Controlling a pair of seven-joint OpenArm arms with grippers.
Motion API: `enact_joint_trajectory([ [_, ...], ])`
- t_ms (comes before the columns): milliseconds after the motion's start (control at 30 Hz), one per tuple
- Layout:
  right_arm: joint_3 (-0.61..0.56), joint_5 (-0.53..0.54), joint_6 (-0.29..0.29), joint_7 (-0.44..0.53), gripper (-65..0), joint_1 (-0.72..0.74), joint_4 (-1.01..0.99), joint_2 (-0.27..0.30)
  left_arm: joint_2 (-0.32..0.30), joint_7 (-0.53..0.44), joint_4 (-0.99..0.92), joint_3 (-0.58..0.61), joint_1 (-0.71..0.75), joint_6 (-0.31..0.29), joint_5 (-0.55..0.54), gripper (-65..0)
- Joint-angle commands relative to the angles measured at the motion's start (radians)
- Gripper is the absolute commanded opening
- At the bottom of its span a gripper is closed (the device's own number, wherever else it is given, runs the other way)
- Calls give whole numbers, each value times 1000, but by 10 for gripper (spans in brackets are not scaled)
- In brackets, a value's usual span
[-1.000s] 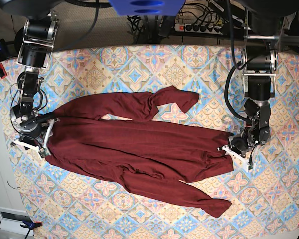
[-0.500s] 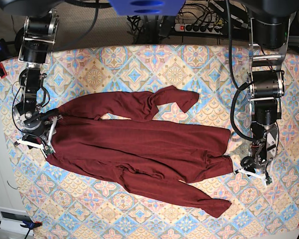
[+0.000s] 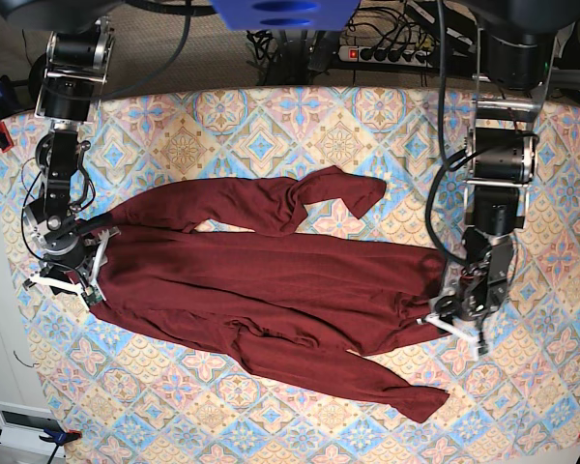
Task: Layout the t-shirt on the table in an organized manner, then fold the t-shirt properly
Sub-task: 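Grasp the shirt hem with the left gripper and pull it outward, then drag the shirt hem with the left gripper to flatten the body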
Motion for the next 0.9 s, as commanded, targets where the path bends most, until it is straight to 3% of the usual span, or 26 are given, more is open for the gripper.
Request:
enact_joint_trajectory([
  [0,7,1,-8,13,-429,15,27,18,-5,-5,19,-2,-44,-3,1,-270],
  [167,7,1,-8,13,-429,12,33,18,17,10,19,-2,-45,-9,8,-87],
  [333,8,1,-8,13,-429,12,33,18,31,12,17,0,-38,-9,12,-88],
  [400,8,1,-8,13,-429,12,34,18,32,21,8,1,-30,-9,12,-145],
  [467,8,1,-8,13,-429,12,34,18,34,10,-12,1,-28,-9,12,-252],
  [567,30,1,-8,13,-430,12,34,18,32,-77,-52,1,-33,-3,12,-513],
  [633,37,1,-8,13,-430,12,34,5,29,-148,-90,1,-59,0,33,-644],
  [867,39,2,-8,3,-431,-13,91,-3,29,-354,-155,-5,-197,112,145,-602],
])
